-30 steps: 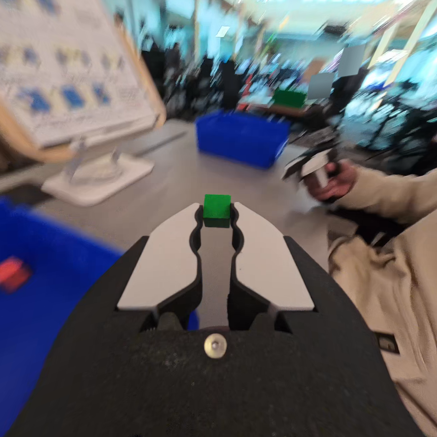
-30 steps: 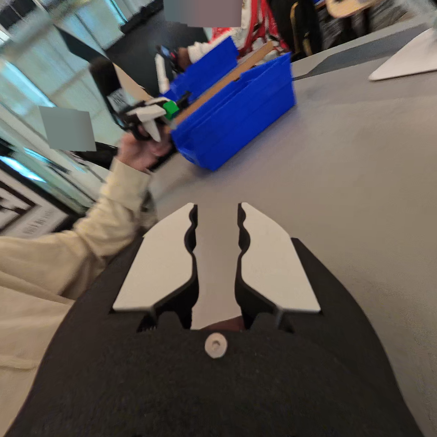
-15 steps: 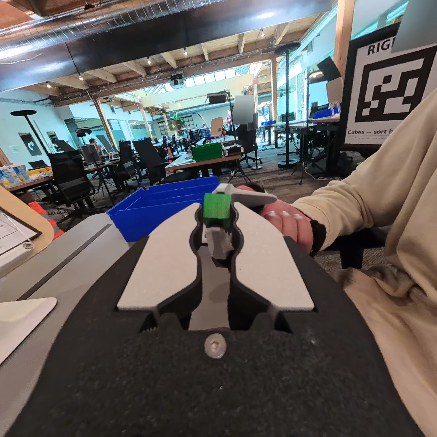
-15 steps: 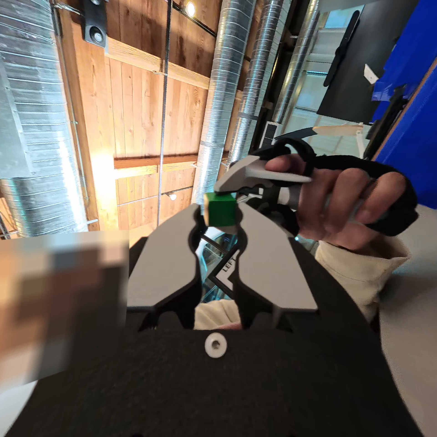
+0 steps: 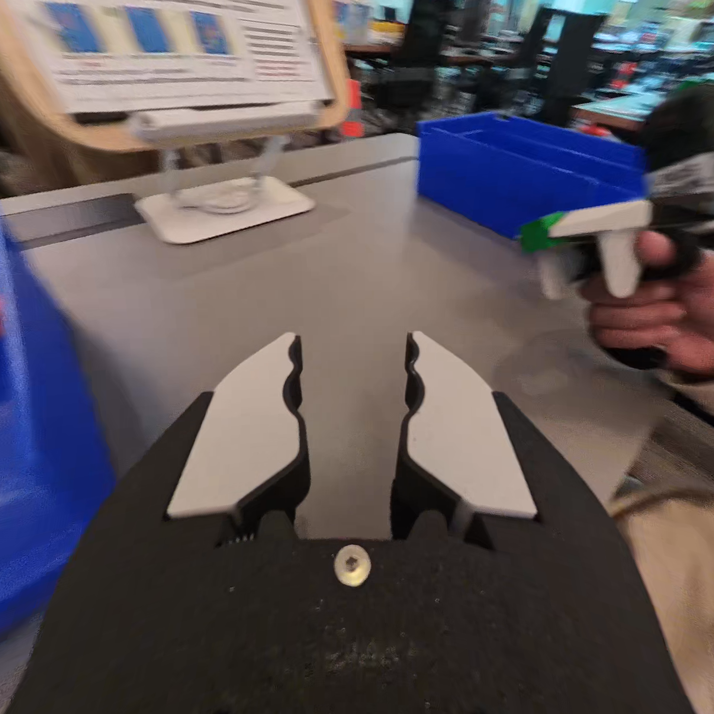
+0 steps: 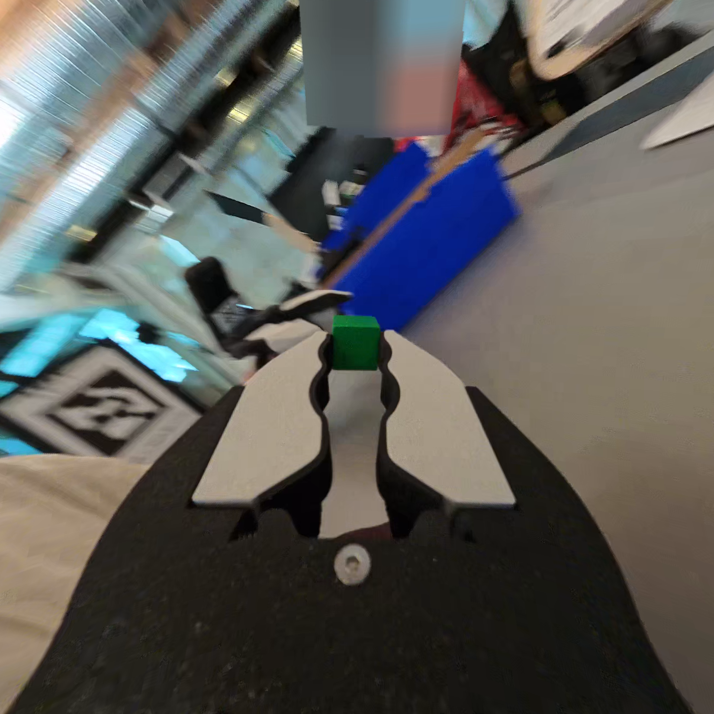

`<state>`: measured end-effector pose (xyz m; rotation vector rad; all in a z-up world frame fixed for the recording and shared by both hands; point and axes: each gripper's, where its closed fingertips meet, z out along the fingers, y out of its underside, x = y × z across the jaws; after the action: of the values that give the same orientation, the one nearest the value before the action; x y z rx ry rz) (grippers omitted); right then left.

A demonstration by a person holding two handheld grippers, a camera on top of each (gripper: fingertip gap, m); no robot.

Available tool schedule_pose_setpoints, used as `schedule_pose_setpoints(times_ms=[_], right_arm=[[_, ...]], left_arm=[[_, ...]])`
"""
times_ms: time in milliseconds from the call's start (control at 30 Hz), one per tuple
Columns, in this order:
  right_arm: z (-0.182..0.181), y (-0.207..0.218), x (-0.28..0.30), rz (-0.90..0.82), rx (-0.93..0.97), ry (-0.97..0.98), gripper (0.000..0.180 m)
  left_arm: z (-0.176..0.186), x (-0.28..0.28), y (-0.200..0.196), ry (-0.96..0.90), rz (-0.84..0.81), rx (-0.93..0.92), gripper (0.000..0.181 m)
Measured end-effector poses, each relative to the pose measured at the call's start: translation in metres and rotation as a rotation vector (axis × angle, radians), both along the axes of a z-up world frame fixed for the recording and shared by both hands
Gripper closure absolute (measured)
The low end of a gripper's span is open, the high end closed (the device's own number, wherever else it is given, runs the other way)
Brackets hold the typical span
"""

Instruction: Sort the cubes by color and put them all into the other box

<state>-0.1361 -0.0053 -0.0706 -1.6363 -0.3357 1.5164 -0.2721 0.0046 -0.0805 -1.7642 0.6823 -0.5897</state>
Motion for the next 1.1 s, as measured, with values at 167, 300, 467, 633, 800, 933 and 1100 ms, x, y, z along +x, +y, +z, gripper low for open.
schedule_pose_setpoints(times_ms=[167,300,467,633,800,933,1100], right_arm=[[-0.016,0.0,0.023,-0.261,0.182,-0.344,0.157],[-0.013,0.0,0.023,-0.284,0.208,-0.379,0.157],[0.031,0.021,0.088,-0.5,0.332,-0.545,0.157],[0.055,0.107,0.246,-0.714,0.169,-0.987,0.157],[-0.036,0.213,0.359,-0.578,-0.364,-1.277,0.157],[-0.092,0.228,0.39,-0.502,-0.621,-1.445,0.157],[-0.107,0.218,0.388,-0.449,-0.745,-1.448,0.144]], left_arm=[[-0.026,-0.013,-0.009,0.066,0.088,-0.016,0.123],[-0.029,-0.007,-0.01,0.052,0.043,-0.028,0.121],[-0.032,-0.004,-0.01,0.138,0.051,0.025,0.121],[-0.038,0.004,-0.014,0.178,0.007,0.019,0.122],[-0.045,0.01,-0.015,0.156,-0.021,-0.051,0.121],[-0.047,0.009,-0.016,0.182,-0.023,-0.051,0.12],[-0.053,0.006,-0.021,0.184,-0.033,-0.072,0.118]])
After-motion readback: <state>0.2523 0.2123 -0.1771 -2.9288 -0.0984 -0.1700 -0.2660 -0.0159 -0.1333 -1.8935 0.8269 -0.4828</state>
